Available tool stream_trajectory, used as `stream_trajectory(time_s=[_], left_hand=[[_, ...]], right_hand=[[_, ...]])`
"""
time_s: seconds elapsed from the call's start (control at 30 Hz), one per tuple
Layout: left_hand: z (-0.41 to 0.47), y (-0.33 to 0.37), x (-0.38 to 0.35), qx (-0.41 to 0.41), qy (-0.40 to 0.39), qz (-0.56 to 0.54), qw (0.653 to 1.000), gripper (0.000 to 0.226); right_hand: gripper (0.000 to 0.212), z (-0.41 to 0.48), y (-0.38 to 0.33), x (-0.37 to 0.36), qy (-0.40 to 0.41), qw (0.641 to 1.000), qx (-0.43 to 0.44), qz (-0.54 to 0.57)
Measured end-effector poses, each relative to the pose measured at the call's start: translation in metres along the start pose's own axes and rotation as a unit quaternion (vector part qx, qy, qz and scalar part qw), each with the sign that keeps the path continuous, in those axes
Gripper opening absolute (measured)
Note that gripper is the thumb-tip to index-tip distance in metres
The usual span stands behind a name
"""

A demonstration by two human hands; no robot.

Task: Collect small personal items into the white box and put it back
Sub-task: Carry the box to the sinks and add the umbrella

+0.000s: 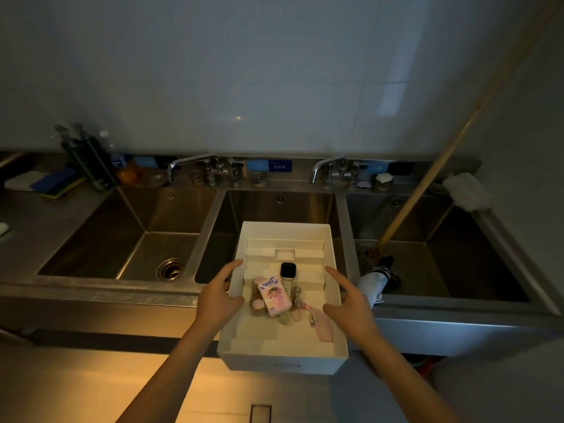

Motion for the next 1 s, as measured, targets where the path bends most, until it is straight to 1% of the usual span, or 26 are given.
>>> stream_trajectory(time_s=[0.23, 0.53, 0.67, 0.73, 0.9, 1.0], left_hand=[[0.015, -0.011, -0.016, -0.005, -0.019, 0.007, 1.000, 0.070], [0.027, -0.018, -0.021, 0.000, -0.026, -0.002, 1.000, 0.067], [0.023, -0.014, -0.026, 0.009, -0.044, -0.005, 0.999, 0.069], [0.020, -0.013, -0.028, 0.010, -0.055, -0.007, 0.998, 0.071], [0.016, -0.013, -0.027, 0.009, -0.053, -0.023, 0.998, 0.071], [0.014, -0.012, -0.027, 0.004, -0.045, -0.040, 0.998, 0.070]], right_hand=[[0.070, 0.017, 0.014, -0.005, 0.016, 0.999, -0.023, -0.037], [0.066, 0.029, 0.017, -0.010, 0.029, 0.999, -0.025, -0.030], [0.061, 0.032, 0.013, -0.012, 0.013, 0.999, -0.020, -0.040], [0.061, 0.032, 0.013, -0.013, 0.002, 0.999, -0.015, -0.043], [0.061, 0.029, 0.013, -0.014, -0.007, 0.998, -0.010, -0.054], [0.055, 0.027, 0.011, -0.010, -0.005, 1.000, -0.006, -0.020]])
Point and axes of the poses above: each hand's wrist, its own z-axis towards the middle knuckle, its own x-axis out of the back of the hand, y = z × x, the point moved 10 cm from there along z, towards the middle knuckle, and after that the axes turned 1 degree about z, right-handed, at the moved point
